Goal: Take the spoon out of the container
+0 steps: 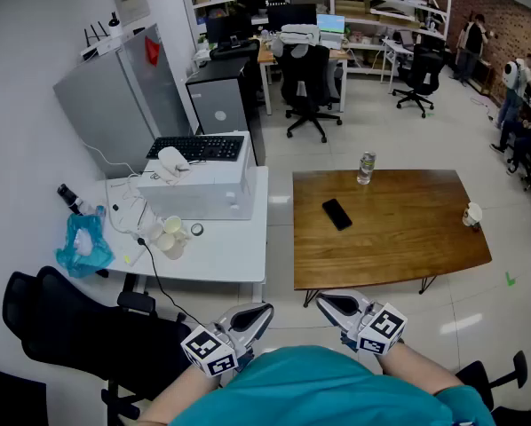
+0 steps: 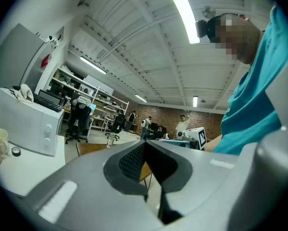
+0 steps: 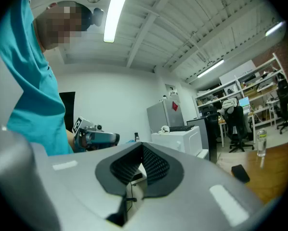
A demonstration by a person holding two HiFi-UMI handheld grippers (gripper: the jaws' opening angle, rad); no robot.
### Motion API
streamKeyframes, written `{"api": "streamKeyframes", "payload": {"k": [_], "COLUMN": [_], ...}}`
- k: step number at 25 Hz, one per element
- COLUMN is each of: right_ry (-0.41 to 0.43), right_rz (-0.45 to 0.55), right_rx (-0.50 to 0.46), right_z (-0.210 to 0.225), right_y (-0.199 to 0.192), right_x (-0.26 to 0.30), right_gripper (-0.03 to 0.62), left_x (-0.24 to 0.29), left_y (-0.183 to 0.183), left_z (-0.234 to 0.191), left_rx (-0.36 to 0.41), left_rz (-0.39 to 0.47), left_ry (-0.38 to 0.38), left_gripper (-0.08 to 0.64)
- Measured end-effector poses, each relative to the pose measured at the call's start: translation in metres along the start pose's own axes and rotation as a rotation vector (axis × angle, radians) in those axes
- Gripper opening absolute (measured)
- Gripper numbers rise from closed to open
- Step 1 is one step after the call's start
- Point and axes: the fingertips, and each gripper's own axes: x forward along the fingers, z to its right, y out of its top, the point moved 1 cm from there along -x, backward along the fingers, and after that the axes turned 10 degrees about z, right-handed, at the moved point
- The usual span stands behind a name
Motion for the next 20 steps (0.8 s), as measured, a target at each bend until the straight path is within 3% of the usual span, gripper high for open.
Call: {"api": "streamKeyframes", "payload": {"k": [6, 13, 20], "right_ry": [0.02, 0.057, 0.033], "right_rz": [-0.015, -0.043, -0.041], "right_rx": [0.009, -0.009, -0.015], "right_z": [0.01, 0.033, 0.082], "right_y": [0.015, 0.031, 0.028], "right_x": [-0.039, -0.101, -0.11], "right_gripper": [0.002, 0.002, 0.002], "left_x": [0.034, 0.089, 0.123], "left_y": [-0.009, -0.04, -0.052], "left_z": [0.027, 0.073, 0.044], "left_rx": [0.023, -0.021, -0.073], "left_rz": [0.004, 0.038, 0.078], "left_ry": [0.006, 0.023, 0.011], "left_gripper": [-0.003, -0.003, -0.003]}}
